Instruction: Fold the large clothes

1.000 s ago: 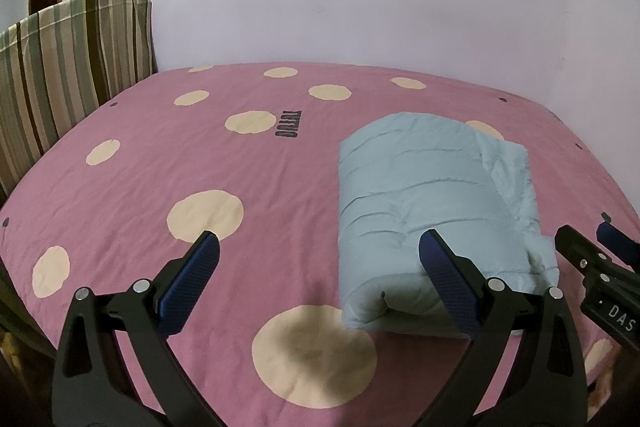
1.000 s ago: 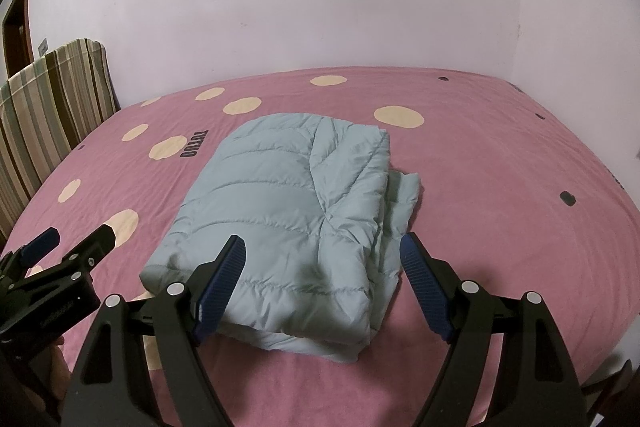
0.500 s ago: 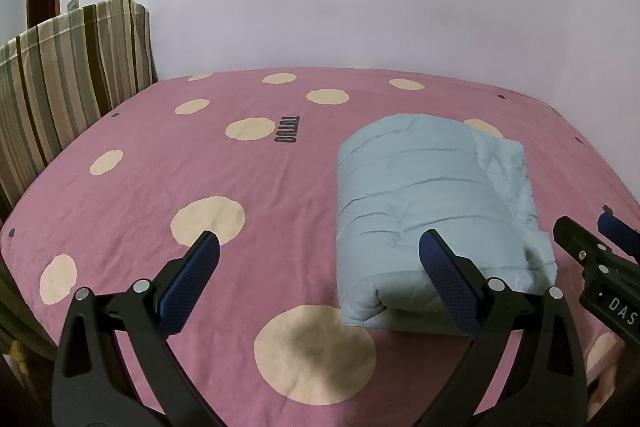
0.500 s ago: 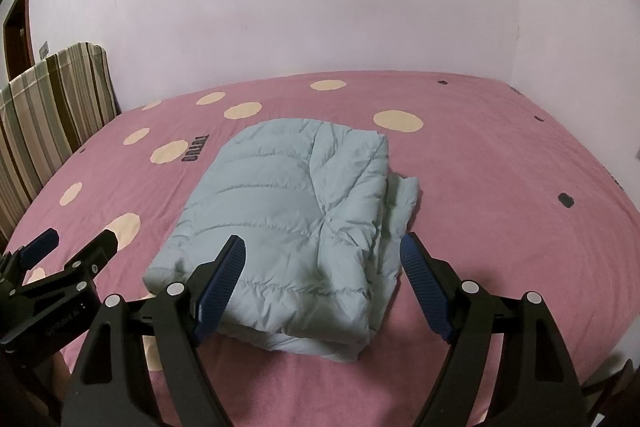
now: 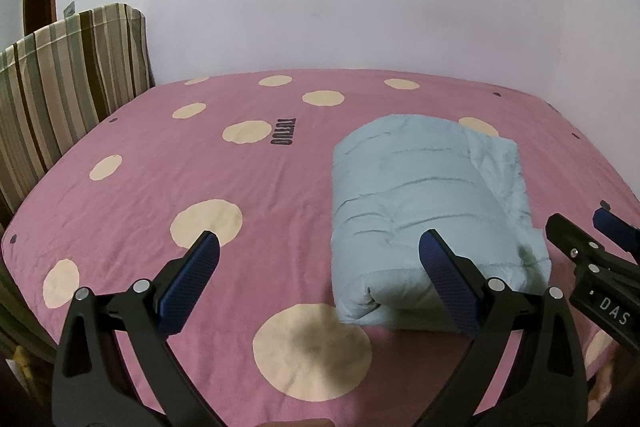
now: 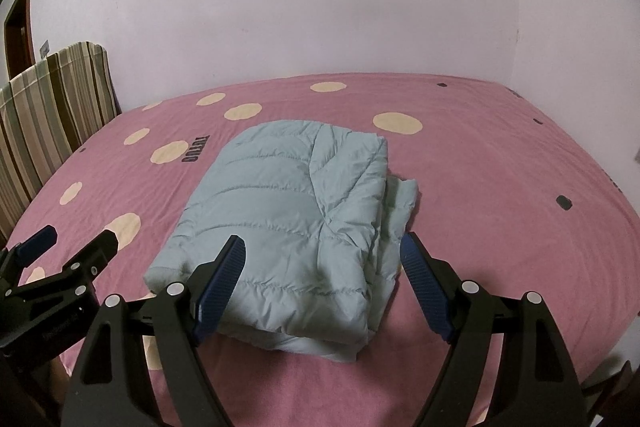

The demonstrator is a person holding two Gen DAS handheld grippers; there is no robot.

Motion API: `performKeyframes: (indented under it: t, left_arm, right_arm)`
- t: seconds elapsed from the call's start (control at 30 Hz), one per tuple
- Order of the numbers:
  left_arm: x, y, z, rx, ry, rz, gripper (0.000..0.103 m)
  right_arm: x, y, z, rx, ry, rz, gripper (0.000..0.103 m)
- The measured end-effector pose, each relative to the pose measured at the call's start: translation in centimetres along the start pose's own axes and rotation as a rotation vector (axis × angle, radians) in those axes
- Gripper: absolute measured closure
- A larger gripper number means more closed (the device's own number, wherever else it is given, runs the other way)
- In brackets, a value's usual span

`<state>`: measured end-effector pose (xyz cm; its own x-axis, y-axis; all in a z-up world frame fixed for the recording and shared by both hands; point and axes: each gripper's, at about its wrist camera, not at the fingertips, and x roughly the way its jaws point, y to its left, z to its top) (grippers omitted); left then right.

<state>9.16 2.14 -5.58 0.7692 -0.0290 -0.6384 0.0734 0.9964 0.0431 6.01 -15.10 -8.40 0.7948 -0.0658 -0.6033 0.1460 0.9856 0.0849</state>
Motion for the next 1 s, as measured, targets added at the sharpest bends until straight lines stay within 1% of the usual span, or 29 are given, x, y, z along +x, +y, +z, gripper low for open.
performKeyframes:
  t: [0.2, 0.37, 0.47, 0.57, 0.67, 0.7, 0.87, 0.9, 0.93, 1.0]
  left_arm:
    - [0.0, -0.1, -0.1, 0.007, 0.008, -0.021, 0.003]
    - [0.5, 0.2, -0.2, -0.022, 0.036, -0.039, 0.003]
    - [0.8, 0.5, -0.4, -0.050, 0.051, -0.015, 0.002]
    - [0.9, 0.3, -0.5, -0.037, 0.045, -0.036, 0.002]
    - [1.1, 0.4, -0.5, -0.028, 0.035, -0.025, 0.002]
    - [1.4, 0.6, -0.5, -0.033, 0.037, -0.014, 0.002]
    - [2.9, 2.4, -0.2, -0.087, 0.080, -0.014, 0.002]
    - [3.4, 3.1, -0.1, -0.106, 0.087, -0.004, 0.002]
    - [3.7, 3.7, 0.0, -0.118, 0.090, 0.005, 0.002]
    - [4.6, 5.1, 0.2, -0.149, 0.095, 0.035, 0.002]
  right_arm:
    - [-0.1, 0.0, 0.0, 0.000, 0.001, -0.001, 0.024]
    - [-0.1, 0.1, -0.1, 0.001, 0.005, -0.002, 0.024]
    - [0.1, 0.0, -0.2, 0.000, 0.013, 0.000, 0.024]
    - [0.3, 0.0, -0.3, -0.005, 0.017, 0.001, 0.024]
    - [0.6, -0.1, -0.3, -0.005, 0.020, -0.001, 0.024]
    - [0.6, -0.2, -0.3, -0.004, 0.022, -0.001, 0.024]
    - [1.1, -0.7, -0.2, 0.006, 0.027, -0.010, 0.024]
    - [1.3, -1.0, -0.2, 0.011, 0.030, -0.013, 0.024]
    - [1.5, -1.3, -0.2, 0.020, 0.033, 0.002, 0.024]
    - [2.1, -2.2, -0.2, 0.031, 0.038, -0.012, 0.024]
